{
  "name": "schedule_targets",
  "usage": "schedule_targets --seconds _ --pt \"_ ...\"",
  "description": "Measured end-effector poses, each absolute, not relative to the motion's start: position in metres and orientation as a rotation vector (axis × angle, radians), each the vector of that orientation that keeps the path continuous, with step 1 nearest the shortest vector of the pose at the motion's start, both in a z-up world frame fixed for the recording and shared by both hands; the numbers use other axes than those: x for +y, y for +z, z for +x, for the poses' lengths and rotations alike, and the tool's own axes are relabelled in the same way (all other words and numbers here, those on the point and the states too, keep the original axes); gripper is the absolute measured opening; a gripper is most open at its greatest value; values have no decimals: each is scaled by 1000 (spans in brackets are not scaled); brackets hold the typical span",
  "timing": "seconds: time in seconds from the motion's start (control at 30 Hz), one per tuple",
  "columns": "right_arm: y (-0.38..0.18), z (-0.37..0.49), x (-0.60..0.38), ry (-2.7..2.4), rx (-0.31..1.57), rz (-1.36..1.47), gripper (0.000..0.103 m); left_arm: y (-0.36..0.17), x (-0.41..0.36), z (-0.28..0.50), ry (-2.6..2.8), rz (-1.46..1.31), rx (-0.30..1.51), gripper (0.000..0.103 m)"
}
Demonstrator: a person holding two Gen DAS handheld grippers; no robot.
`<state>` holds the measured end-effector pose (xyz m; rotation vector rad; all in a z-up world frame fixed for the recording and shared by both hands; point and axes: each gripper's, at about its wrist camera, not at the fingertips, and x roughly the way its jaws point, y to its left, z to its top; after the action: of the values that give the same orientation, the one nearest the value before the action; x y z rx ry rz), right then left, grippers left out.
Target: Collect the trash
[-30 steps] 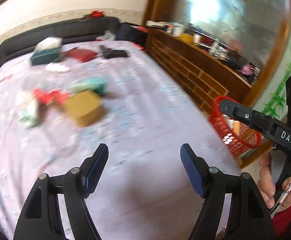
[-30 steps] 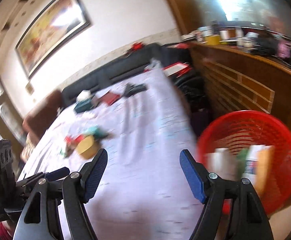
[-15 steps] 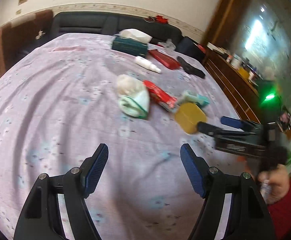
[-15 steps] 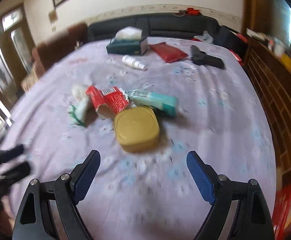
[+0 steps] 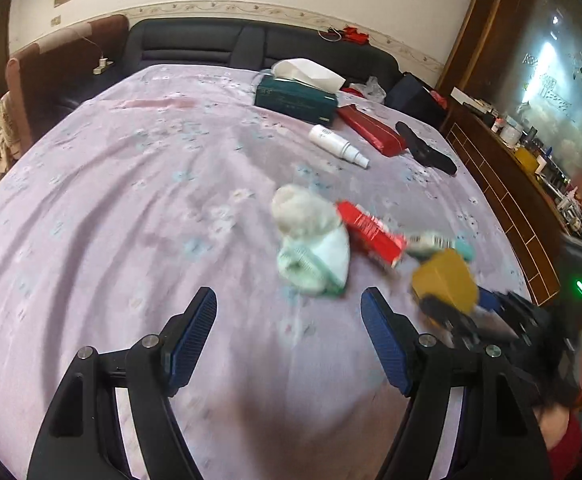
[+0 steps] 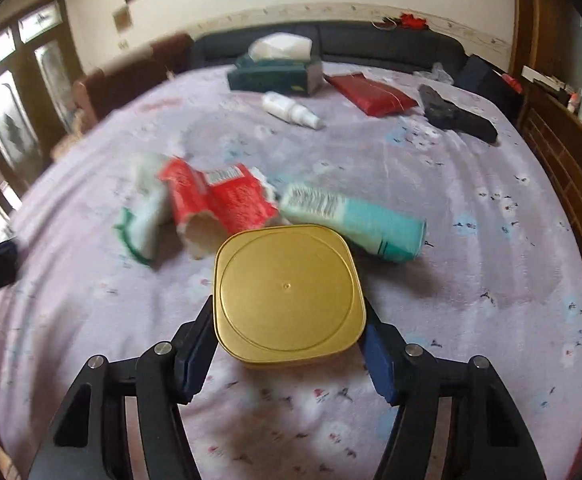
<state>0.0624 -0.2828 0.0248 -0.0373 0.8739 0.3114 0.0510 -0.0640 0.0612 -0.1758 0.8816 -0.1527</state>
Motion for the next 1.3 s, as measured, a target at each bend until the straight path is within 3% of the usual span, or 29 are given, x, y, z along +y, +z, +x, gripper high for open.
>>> schedule_targets --seconds 0.37,0.47,0.5,0.57,1.07,1.3 --pt "43 57 -317 313 760 109 69 11 -104 137 -44 -72 930 72" --pt "44 55 -315 316 755 105 69 2 -102 141 -82 -107 917 34" --pt "44 55 -315 315 751 103 69 2 -101 140 -79 -101 897 27" --pt "46 53 -314 314 742 100 69 2 -100 135 -86 -88 889 22" --pt "54 40 -299 267 655 -4 69 59 -103 45 -53 -48 491 21" --pt "63 37 -304 218 607 -4 69 53 -114 48 -107 1 522 21"
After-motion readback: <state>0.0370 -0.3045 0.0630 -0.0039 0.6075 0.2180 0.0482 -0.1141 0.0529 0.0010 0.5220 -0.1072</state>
